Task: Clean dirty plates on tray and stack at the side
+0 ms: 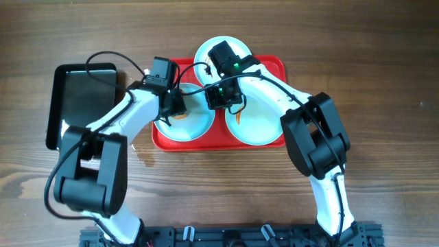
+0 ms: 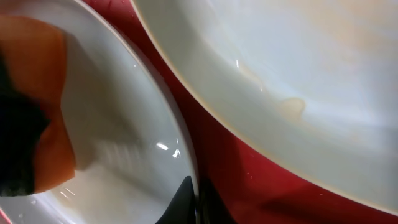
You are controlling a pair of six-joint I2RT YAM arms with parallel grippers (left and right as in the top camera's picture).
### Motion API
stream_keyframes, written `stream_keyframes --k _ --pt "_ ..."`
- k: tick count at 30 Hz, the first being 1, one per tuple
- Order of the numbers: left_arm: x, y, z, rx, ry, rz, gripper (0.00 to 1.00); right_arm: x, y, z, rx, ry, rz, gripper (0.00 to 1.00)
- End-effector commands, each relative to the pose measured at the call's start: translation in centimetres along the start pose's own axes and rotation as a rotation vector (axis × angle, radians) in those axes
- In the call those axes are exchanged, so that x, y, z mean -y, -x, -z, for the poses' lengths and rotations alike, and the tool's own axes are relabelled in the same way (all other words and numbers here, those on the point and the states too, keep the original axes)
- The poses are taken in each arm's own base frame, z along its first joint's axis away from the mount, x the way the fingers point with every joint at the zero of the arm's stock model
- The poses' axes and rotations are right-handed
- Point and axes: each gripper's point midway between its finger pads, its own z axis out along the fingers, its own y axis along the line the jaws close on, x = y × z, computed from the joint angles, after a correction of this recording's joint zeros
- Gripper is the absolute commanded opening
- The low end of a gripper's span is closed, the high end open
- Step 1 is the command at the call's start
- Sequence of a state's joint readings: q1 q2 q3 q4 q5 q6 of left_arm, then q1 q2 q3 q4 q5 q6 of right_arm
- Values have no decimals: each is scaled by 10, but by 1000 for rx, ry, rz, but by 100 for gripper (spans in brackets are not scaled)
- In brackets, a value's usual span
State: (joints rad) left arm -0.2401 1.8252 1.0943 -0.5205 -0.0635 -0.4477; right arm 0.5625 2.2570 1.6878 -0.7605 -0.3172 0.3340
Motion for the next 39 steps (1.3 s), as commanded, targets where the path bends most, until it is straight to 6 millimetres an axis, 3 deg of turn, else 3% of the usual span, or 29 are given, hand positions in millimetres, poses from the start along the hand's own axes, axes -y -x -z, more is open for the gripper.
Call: stream_keyframes --k 1,12,15,21,26,27,36,39 --pt "8 11 24 51 -64 12 56 -5 -9 -10 -32 26 21 4" --pt "13 4 9 12 -88 9 44 -5 -9 -10 -31 26 20 4" --pt "13 2 3 4 -85 10 37 -5 -9 -10 -32 26 21 4" --pt "11 -1 -5 -11 -75 10 38 -5 -9 -10 -32 25 21 4" --pt "14 4 -5 8 -87 10 13 -5 -9 -10 -32 25 23 4" --pt "14 4 -5 7 -86 10 4 -5 -9 -10 -31 26 23 4" --pt "16 10 15 40 -106 10 4 -5 -9 -10 -31 25 22 4" --pt "12 2 15 8 -88 9 4 -5 -9 -10 -31 25 22 5"
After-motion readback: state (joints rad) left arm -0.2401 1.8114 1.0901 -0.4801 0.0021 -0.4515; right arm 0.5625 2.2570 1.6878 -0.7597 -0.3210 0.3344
